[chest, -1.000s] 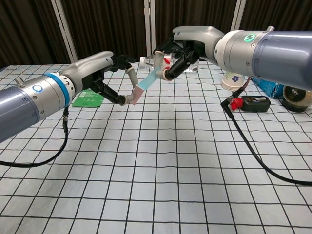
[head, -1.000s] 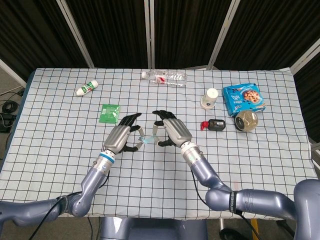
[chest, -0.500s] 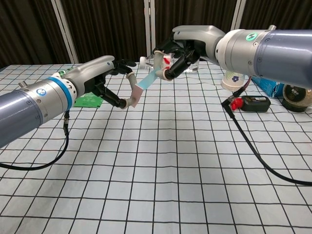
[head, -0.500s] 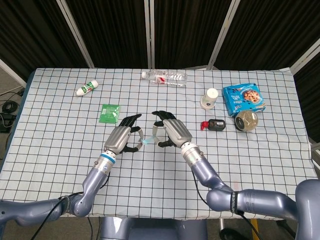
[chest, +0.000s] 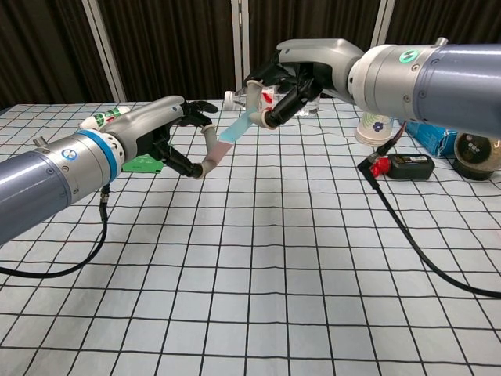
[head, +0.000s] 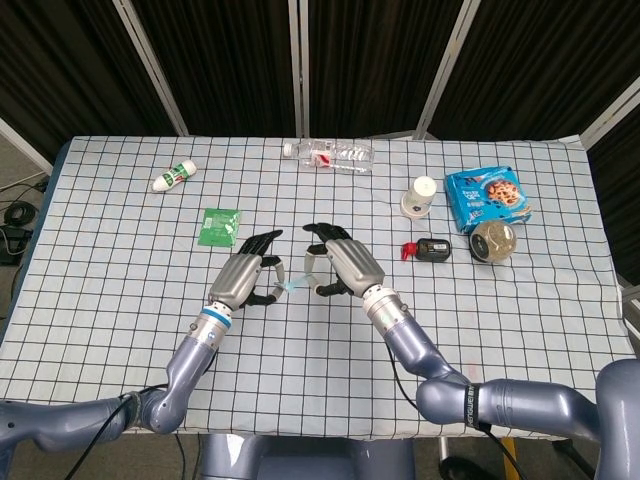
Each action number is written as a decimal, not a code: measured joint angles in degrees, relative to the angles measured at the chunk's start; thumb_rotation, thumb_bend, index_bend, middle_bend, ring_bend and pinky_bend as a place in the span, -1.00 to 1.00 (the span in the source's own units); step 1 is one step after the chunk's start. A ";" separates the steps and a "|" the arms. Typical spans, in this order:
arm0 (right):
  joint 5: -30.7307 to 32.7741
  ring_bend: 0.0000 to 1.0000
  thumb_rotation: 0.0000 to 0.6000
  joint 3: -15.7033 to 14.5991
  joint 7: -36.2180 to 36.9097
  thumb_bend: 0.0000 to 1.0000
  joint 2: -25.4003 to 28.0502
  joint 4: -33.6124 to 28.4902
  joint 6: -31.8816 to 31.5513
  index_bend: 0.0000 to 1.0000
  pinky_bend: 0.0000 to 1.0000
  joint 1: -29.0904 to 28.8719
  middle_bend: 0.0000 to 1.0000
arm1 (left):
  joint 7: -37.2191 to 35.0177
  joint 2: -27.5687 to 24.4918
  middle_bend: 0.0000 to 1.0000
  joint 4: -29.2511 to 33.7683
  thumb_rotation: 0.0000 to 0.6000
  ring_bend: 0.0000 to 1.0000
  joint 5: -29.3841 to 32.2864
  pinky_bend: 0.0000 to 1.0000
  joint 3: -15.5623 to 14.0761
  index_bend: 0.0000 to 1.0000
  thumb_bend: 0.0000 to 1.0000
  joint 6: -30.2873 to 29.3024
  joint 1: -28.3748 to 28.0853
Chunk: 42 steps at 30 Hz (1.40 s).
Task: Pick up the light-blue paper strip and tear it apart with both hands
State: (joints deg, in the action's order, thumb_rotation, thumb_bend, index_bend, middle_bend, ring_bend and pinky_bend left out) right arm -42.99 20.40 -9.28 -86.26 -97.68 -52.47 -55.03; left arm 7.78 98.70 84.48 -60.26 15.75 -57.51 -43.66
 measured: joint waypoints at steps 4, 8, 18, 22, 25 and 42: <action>-0.05 -1.00 1.00 -0.13 0.18 -0.17 0.00 0.01 0.04 0.53 -1.00 0.01 -0.80 | 0.23 0.03 -1.00 0.03 1.00 -1.00 0.09 -1.00 0.02 0.26 -0.10 -0.14 0.00; -0.19 -1.00 1.00 -0.12 0.47 -0.17 0.02 -0.01 0.06 0.53 -1.00 0.01 -0.80 | 0.58 0.06 -1.00 0.26 1.00 -1.00 0.25 -1.00 0.09 0.28 -0.09 -0.32 -0.03; -1.07 -1.00 1.00 0.40 1.10 -0.17 1.26 -0.64 -0.31 0.53 -1.00 0.29 -0.80 | 1.54 -0.63 -1.00 -0.18 1.00 -1.00 2.29 -1.00 0.13 0.41 -0.05 -0.33 0.45; -1.89 -1.00 1.00 0.76 1.43 -0.17 3.04 -1.13 -0.47 0.53 -1.00 0.73 -0.79 | 1.11 -1.26 -1.00 -1.37 1.00 -1.00 2.54 -1.00 -0.24 0.42 -0.05 -0.16 1.08; -2.63 -1.00 1.00 0.92 1.56 -0.17 4.83 -1.30 -0.45 0.53 -1.00 1.15 -0.79 | 0.31 -1.98 -1.00 -2.27 1.00 -1.00 2.43 -1.00 -0.61 0.44 -0.05 -0.16 1.79; -9.45 -1.00 1.00 -2.88 4.41 -0.61 12.36 0.39 0.36 -0.42 -1.00 6.50 -0.89 | -4.68 -5.72 -1.00 -4.37 1.00 -1.00 0.61 -1.00 -1.40 -0.96 -0.96 1.71 4.03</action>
State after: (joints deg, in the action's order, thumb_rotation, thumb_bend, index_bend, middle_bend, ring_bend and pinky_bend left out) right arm -52.45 17.52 -4.87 -73.90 -97.30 -52.11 -48.53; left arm 3.11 92.99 80.12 -59.65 14.35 -55.80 -39.63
